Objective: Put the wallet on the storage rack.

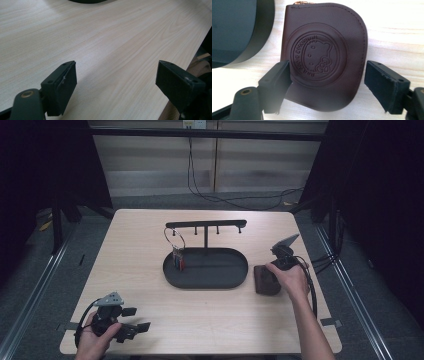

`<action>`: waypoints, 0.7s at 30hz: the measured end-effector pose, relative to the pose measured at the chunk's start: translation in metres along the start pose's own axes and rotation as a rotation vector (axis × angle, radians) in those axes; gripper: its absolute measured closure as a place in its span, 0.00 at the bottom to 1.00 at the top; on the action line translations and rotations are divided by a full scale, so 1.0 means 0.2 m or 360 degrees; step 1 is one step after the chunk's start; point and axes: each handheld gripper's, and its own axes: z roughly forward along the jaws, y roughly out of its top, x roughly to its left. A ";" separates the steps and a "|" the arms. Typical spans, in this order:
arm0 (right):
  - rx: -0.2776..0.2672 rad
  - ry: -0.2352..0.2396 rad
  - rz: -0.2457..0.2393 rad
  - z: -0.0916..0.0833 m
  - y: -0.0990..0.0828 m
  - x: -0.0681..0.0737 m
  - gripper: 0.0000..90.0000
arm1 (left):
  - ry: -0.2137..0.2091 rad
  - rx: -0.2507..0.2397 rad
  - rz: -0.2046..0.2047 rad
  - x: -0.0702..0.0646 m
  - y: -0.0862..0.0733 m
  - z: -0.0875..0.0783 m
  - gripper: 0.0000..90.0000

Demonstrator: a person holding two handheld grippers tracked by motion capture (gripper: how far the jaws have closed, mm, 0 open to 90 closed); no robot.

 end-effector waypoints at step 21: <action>-0.0021 0.0125 0.0118 0.09 0.00 -0.04 0.17 | 0.0003 -0.0004 0.0007 0.01 0.00 0.00 0.19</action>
